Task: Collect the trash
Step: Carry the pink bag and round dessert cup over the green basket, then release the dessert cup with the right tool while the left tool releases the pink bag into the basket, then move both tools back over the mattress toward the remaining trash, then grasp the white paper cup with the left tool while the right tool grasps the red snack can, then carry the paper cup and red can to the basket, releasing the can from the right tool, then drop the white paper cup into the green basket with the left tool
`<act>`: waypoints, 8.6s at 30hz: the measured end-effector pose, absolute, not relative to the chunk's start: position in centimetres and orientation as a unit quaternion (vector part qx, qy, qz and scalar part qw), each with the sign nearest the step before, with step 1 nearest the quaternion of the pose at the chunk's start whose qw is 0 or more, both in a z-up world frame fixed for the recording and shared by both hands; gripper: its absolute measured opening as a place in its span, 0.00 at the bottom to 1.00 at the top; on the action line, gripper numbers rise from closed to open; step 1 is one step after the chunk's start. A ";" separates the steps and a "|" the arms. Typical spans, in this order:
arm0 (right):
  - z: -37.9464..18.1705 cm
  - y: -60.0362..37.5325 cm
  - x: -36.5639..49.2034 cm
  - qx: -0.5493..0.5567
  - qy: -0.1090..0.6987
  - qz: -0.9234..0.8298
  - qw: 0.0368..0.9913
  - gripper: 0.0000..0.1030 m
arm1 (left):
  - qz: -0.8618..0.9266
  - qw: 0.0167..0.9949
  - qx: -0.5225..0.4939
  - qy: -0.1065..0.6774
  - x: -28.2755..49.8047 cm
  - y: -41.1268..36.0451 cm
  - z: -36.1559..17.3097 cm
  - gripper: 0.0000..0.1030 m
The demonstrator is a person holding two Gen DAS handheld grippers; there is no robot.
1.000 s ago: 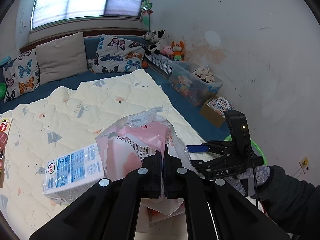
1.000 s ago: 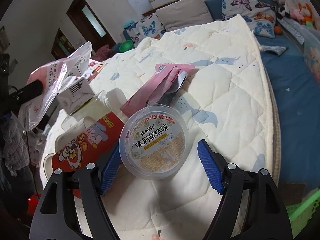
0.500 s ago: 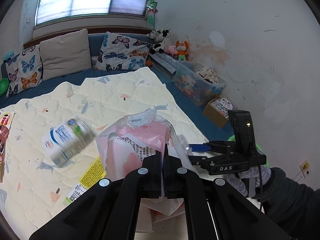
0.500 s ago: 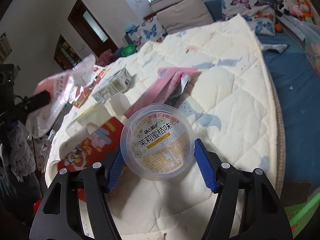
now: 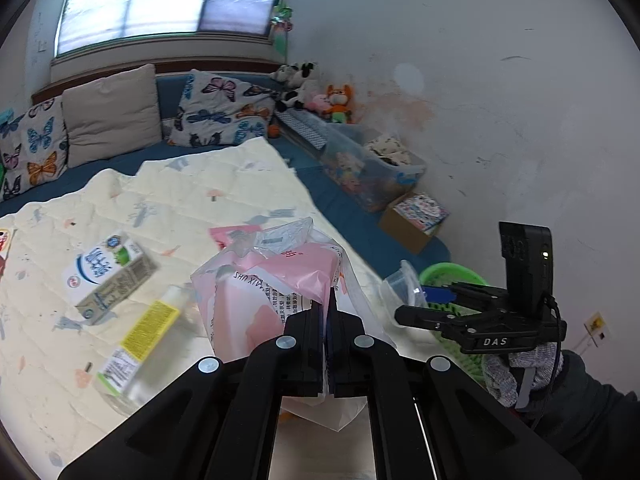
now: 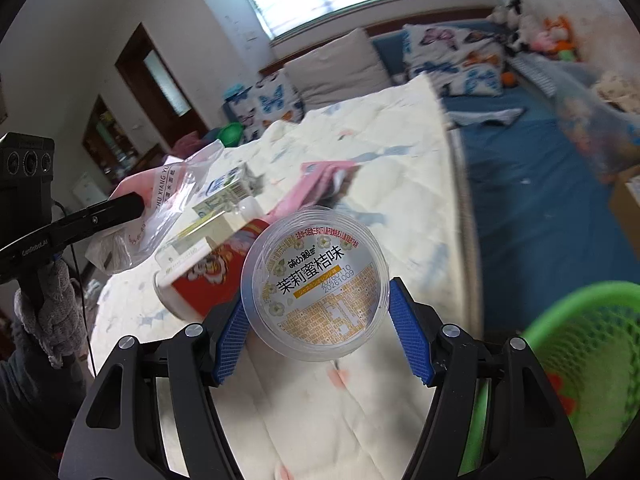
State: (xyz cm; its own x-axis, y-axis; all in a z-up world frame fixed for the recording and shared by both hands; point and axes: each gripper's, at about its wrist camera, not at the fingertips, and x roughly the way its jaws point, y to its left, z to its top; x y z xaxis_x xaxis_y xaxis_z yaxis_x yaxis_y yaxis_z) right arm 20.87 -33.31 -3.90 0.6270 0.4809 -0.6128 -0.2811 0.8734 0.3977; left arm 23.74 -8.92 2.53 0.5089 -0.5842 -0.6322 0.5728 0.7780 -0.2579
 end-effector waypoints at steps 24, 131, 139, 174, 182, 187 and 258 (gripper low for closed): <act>-7.1 -46.6 7.9 0.163 0.387 -0.002 0.907 0.67 | -0.430 0.819 0.045 0.378 15.6 -21.5 1.0 0.02; -1.7 -26.6 20.1 0.119 0.433 0.186 0.874 0.78 | -0.216 0.845 0.050 0.486 26.3 -4.0 -4.6 0.51; -1.8 -25.7 22.7 0.139 0.457 0.197 0.856 0.78 | -0.211 0.842 0.068 0.492 26.7 -4.3 -5.2 0.54; -9.2 -23.3 29.8 0.326 0.537 0.262 0.733 0.72 | -0.227 0.844 0.052 0.483 25.2 -2.3 -4.0 0.48; -4.8 -25.4 26.5 0.266 0.462 0.234 0.813 0.70 | -0.233 0.836 0.066 0.493 25.6 -3.7 -4.4 0.48; -2.3 -25.4 24.1 0.200 0.412 0.207 0.864 0.69 | -0.236 0.832 0.077 0.496 25.8 -4.7 -4.8 0.52; -6.6 -50.4 4.8 0.151 0.359 -0.093 0.916 0.73 | -0.399 0.773 0.094 0.485 17.1 -33.4 -4.2 0.59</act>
